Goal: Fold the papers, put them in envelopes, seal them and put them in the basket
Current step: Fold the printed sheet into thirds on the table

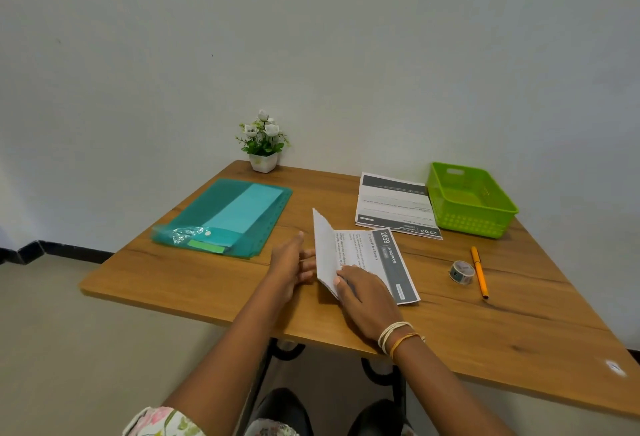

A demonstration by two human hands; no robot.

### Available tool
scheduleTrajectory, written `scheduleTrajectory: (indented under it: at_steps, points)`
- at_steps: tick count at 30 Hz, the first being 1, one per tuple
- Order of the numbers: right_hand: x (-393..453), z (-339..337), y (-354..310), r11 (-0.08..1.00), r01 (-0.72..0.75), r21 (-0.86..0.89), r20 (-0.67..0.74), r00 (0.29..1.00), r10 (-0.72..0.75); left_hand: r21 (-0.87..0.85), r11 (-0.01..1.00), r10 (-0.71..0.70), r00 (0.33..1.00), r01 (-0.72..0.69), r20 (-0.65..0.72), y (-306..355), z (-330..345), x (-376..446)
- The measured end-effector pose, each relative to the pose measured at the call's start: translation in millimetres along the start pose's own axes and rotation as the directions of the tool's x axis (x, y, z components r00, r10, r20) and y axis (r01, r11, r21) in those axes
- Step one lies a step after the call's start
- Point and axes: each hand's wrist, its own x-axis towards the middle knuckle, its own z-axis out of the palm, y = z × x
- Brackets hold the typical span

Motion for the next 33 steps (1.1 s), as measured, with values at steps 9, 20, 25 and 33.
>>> scheduleTrajectory:
  at_steps: [9,20,25,33]
  points:
    - [23,-24,-21,0.761,-0.264,0.592,-0.046,0.932,0.359,0.614,0.420,0.492,0.736,-0.668,0.465,-59,5,-1]
    - [22,-23,8,0.893,-0.436,0.112,-0.106,0.888,0.447,0.816,0.031,0.455,0.735,-0.577,0.503,-65,10,0]
    - [16,-17,8,0.879,-0.418,0.229,-0.155,0.876,0.457,0.859,0.010,0.464,0.764,-0.511,0.449,-63,10,-1]
    - [13,-13,4,0.908,-0.366,0.203,-0.172,0.900,0.401,0.620,0.527,0.483,0.805,-0.581,0.344,-58,4,0]
